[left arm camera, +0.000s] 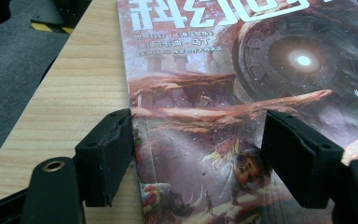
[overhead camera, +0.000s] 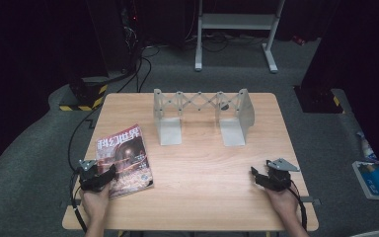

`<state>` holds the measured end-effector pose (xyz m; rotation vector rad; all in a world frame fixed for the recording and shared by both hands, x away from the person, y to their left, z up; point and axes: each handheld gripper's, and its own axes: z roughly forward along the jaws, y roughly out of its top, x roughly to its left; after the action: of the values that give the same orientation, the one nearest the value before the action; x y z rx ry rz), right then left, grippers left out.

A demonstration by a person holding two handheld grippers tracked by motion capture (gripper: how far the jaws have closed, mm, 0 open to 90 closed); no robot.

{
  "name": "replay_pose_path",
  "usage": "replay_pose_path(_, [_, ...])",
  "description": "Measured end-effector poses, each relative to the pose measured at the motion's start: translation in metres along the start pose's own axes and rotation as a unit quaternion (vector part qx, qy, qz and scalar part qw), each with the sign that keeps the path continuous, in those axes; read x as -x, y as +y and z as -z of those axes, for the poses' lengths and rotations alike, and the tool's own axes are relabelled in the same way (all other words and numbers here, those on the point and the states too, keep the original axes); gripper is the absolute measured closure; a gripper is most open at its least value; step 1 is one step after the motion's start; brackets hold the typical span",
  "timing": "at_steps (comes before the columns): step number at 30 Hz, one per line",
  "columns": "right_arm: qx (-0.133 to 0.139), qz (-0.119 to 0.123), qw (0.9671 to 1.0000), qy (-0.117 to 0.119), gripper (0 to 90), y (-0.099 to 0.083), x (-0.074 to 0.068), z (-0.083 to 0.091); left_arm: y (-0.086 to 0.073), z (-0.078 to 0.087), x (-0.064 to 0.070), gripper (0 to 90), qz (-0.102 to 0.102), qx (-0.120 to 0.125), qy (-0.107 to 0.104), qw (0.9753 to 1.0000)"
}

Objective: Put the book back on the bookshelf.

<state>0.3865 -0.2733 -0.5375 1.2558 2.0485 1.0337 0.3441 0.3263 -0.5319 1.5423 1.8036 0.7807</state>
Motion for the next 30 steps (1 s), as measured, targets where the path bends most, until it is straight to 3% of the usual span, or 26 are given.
replay_pose_path(8, [0.000, 0.000, 1.0000, 0.000, 29.3, 0.000, 0.000, 0.000, -0.002, 0.003, 0.003, 25.8, 0.000, -0.001, 0.002, 1.0000])
replay_pose_path(30, [0.000, -0.001, 1.0000, -0.001, 29.4, 0.000, 0.000, 0.000, -0.020, 0.022, 0.019, 26.4, -0.017, 0.000, -0.019, 0.9997])
